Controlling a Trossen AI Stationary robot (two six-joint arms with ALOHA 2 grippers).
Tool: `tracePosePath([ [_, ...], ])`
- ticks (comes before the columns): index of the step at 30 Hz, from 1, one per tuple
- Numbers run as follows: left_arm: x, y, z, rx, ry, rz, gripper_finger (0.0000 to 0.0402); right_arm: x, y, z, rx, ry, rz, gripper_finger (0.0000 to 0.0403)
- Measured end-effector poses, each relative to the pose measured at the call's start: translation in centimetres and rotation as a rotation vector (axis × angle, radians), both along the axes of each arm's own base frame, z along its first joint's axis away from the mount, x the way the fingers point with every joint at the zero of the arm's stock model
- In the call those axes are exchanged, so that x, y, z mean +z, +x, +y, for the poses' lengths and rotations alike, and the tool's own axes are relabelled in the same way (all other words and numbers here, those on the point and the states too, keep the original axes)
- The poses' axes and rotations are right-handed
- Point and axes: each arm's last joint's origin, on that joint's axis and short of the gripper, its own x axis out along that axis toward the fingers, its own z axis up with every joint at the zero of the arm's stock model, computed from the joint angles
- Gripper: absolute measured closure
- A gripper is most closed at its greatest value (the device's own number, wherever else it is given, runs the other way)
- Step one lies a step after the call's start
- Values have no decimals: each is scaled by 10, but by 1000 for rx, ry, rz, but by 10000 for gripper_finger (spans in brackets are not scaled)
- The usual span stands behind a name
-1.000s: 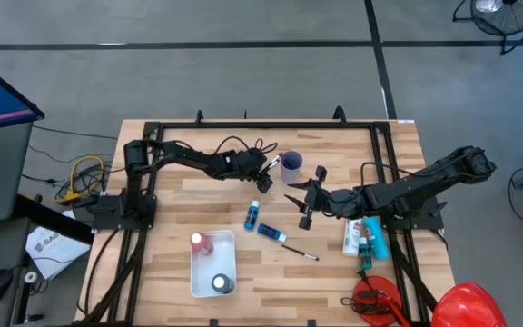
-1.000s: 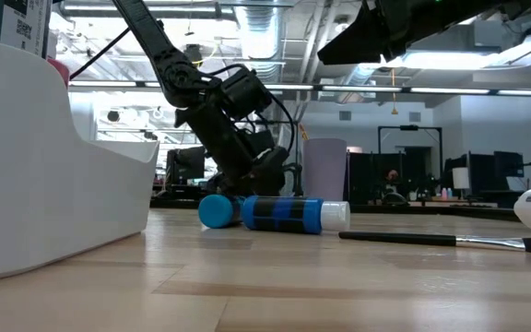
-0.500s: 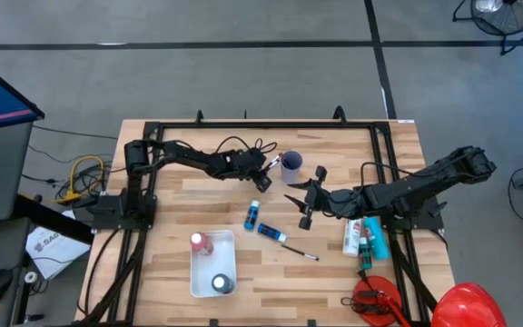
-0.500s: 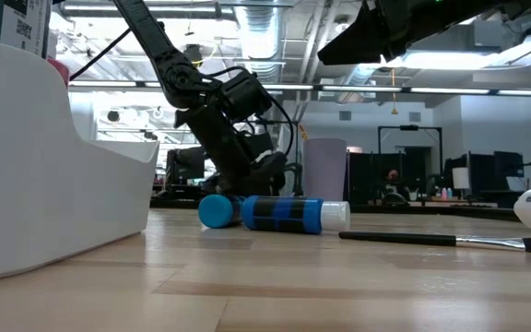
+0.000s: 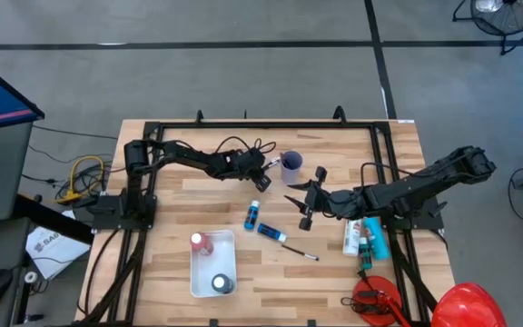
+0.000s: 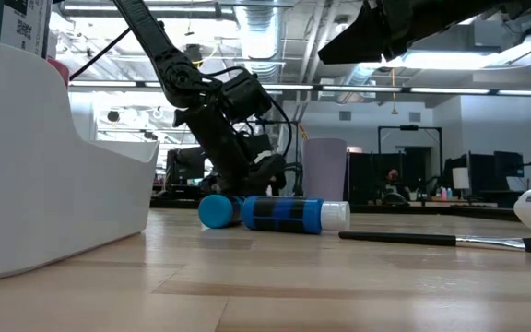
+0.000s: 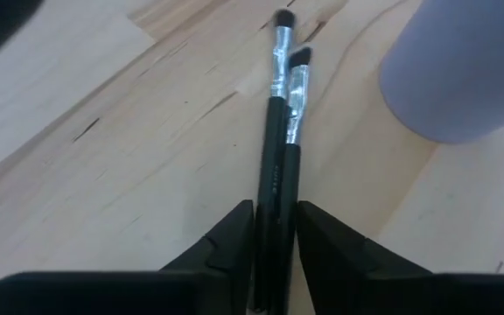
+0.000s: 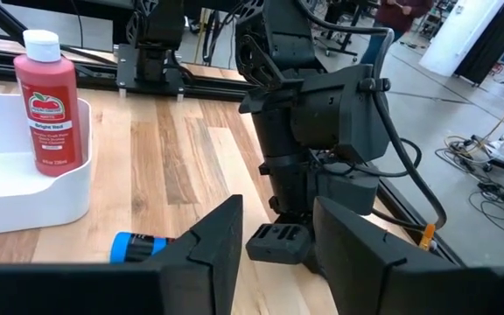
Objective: Pick & Place Paint Supplies
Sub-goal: Put the silver paint brush into the violet cup
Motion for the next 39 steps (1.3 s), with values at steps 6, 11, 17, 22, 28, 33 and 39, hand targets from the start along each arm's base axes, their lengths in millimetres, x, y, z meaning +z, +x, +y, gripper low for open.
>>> tracePosePath([
  [6, -1, 0, 0, 16, -11, -4, 342, 0, 0, 0, 0, 0, 0, 269],
  [11, -1, -1, 0, 18, -16, 2, 354, 0, 0, 0, 0, 0, 0, 269],
  [17, 2, -1, -4, 17, -18, -6, 358, 0, 0, 0, 0, 0, 1, 266],
  [22, 12, -4, -11, 16, -36, 4, 379, -1, 0, 0, 0, -2, 8, 266],
  [28, 22, -6, -16, -20, -51, -3, 398, -1, 0, 0, 0, -2, 8, 264],
  [33, 23, -4, -18, -52, -21, -6, 393, -1, 0, 0, 1, -1, 4, 266],
  [39, 24, -1, -27, -91, -22, -14, 377, -1, 0, 0, 1, -1, 4, 264],
])
